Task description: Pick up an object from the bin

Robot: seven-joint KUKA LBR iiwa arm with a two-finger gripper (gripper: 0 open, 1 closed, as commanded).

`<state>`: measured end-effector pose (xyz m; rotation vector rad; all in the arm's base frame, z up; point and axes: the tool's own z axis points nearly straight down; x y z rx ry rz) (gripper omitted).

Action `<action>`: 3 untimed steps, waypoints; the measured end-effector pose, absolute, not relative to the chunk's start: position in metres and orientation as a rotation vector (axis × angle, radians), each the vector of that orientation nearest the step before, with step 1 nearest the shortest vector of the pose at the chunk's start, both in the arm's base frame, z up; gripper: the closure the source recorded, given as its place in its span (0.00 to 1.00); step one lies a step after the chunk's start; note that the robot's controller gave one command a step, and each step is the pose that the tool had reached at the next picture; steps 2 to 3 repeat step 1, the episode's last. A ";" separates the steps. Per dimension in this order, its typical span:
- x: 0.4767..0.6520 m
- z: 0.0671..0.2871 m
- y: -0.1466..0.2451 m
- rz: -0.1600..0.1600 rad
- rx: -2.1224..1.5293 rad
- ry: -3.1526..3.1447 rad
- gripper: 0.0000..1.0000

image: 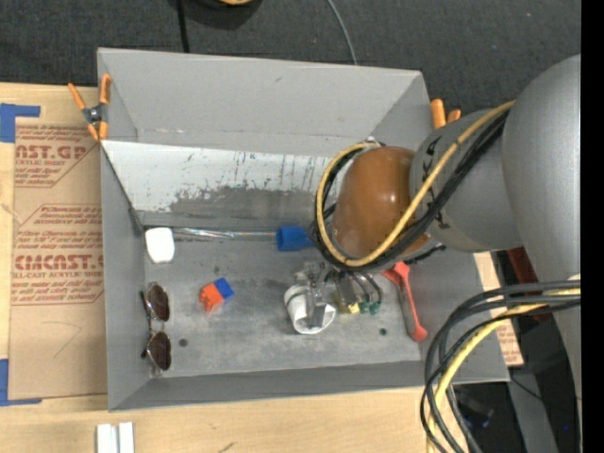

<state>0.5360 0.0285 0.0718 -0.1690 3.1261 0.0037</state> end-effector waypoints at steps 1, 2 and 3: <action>0.535 0.074 0.029 0.004 -0.169 3.130 1.00; 0.535 0.074 0.029 0.004 -0.169 3.130 1.00; 0.535 0.074 0.029 0.004 -0.169 3.130 1.00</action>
Offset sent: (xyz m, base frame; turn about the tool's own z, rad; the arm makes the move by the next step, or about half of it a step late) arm 0.0000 -0.0001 0.0456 0.0000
